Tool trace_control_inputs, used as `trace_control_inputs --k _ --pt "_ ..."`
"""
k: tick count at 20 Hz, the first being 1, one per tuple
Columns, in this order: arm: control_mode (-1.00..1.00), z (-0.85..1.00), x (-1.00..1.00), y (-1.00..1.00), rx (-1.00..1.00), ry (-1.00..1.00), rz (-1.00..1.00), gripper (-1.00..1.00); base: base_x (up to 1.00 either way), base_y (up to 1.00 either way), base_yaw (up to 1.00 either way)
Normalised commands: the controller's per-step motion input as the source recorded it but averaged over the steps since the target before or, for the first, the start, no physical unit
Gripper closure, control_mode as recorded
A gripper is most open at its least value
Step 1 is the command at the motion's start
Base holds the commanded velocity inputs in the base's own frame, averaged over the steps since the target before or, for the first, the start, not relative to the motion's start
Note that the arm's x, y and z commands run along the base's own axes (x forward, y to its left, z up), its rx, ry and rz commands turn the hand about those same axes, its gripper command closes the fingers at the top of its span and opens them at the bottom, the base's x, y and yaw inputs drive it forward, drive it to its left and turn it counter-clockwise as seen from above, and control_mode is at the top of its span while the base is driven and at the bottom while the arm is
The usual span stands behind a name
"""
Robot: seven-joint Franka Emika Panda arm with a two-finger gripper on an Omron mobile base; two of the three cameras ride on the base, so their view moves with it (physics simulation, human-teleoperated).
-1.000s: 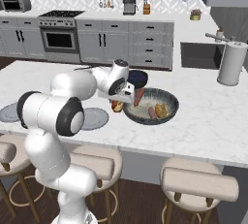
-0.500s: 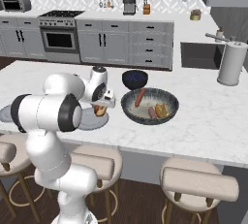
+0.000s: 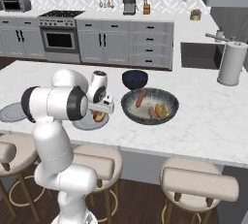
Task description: Place one bun and one sausage from the bowl on each plate.
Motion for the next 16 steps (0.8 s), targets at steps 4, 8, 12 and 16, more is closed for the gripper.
trace_control_inputs --k 4,8,12,16 --pt "-1.00 -0.48 0.25 0.16 0.00 0.00 0.00 1.00 0.00 0.00 0.00" --pt "-1.00 -0.05 0.07 0.00 0.00 0.00 0.00 -1.00 0.00 0.00 0.00" --pt "-1.00 0.02 -0.02 0.00 0.00 -0.04 0.00 -1.00 0.00 0.00 0.00" --pt "-1.00 0.60 -0.39 0.00 0.00 -0.13 0.00 -1.00 0.00 0.00 0.00"
